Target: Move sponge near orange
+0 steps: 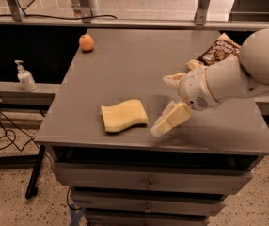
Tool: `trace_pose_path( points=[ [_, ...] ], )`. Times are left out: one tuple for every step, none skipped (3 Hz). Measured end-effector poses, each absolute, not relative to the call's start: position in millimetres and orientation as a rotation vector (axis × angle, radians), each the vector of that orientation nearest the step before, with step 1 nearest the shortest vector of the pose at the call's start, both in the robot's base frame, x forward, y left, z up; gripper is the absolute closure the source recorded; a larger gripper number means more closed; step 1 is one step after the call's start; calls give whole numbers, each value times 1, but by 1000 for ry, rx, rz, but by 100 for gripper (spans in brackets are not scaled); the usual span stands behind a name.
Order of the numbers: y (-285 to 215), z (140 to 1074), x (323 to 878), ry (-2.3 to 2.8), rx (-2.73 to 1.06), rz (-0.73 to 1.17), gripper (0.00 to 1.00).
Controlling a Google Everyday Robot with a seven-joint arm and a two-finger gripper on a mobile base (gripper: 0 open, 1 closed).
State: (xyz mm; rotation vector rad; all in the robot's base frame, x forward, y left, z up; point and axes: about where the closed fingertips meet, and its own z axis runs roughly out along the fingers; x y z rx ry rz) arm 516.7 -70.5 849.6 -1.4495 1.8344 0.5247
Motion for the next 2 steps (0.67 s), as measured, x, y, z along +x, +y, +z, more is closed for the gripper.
trace_pose_path(
  points=[
    [-46, 839, 514, 1831, -1435, 583, 0],
    [-24, 833, 512, 1830, -1411, 637, 18]
  ],
)
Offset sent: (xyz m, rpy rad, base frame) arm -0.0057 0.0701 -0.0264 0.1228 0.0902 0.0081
